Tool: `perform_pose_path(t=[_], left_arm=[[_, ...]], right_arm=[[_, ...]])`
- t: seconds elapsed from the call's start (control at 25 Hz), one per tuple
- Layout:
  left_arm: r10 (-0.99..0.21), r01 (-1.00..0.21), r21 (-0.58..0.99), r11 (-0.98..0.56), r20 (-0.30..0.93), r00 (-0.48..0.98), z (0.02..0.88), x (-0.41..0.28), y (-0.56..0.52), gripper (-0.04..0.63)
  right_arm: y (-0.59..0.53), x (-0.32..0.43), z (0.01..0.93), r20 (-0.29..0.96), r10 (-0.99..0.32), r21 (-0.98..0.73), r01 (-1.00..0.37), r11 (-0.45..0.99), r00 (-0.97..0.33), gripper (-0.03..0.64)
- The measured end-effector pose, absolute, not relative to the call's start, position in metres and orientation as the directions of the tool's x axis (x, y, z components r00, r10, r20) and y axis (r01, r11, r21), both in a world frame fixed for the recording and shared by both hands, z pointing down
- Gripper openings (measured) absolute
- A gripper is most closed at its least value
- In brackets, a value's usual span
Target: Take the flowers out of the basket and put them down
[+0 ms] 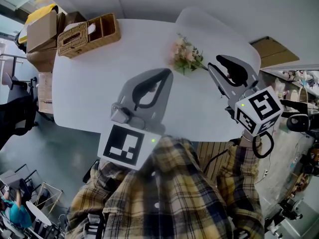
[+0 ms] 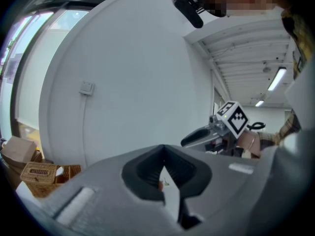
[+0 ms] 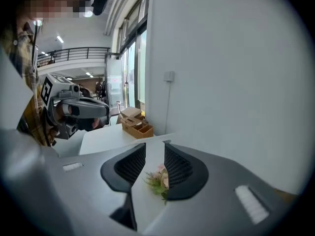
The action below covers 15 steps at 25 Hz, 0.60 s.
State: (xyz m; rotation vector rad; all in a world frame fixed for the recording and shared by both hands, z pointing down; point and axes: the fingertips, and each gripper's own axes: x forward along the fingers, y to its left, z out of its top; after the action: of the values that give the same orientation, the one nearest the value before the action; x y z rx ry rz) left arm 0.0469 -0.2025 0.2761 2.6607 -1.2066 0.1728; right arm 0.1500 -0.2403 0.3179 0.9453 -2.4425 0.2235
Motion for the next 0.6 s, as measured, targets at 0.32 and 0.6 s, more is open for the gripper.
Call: perform_pose_path(t=[0.32,0.6], left_arm=[[-0.726,-0.754,0.149,-0.639,0.206,0.656,0.284,0.052,-0.215,0.0],[-0.721,-0.753,0.143,-0.642,0.22,0.657,0.291,0.057,-0.224,0.0]], right_arm=[[-0.271,0.152,0.375,0.686,-0.405,-0.013,-0.566,0.824,-0.605,0.167],[-0.285,0.161,0.448,0.829,-0.233,-0.034,-0.463,0.886,-0.509,0.235]])
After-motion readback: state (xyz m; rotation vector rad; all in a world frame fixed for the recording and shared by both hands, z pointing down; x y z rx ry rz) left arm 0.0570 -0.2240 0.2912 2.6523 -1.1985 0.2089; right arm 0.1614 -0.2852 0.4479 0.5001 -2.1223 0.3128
